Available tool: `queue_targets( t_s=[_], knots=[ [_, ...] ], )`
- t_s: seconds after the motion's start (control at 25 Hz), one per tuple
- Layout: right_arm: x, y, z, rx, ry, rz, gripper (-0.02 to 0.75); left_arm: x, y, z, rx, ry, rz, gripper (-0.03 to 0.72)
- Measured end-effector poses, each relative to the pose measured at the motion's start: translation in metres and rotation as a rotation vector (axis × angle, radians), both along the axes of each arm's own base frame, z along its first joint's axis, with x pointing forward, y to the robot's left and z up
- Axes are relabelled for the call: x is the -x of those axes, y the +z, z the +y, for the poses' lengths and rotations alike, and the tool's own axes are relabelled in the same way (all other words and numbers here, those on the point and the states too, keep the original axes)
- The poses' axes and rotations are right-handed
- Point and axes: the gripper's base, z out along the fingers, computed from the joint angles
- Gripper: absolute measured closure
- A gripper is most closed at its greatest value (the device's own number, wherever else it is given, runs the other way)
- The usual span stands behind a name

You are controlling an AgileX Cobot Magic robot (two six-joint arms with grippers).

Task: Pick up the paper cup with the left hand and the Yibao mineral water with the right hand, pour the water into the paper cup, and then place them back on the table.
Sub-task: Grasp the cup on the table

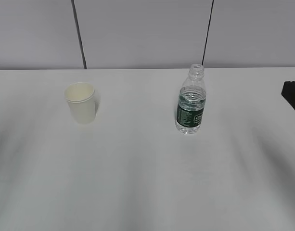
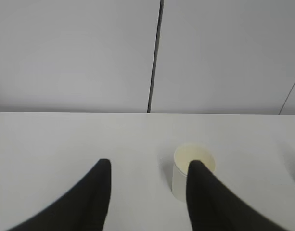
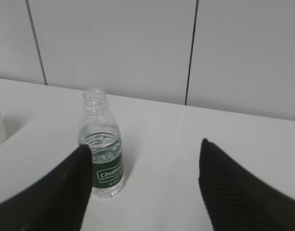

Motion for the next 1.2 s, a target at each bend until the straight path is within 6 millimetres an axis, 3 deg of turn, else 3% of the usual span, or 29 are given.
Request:
queue_targets(
  t_s=[0.48, 0.92, 1.2],
  knots=[
    [-0.016, -0.012, 0.003, -0.017, 0.003, 0.005, 0.227, -0.012, -0.056, -0.002, 0.027, 0.004, -0.027, 0.367],
    [-0.040, -0.034, 0.008, -0.039, 0.015, 0.002, 0.227, -0.058, -0.113, -0.037, -0.017, -0.159, 0.043, 0.376],
    [-0.050, -0.044, 0.010, -0.056, 0.021, -0.022, 0.227, -0.079, -0.143, -0.048, -0.009, -0.216, -0.043, 0.382]
  ],
)
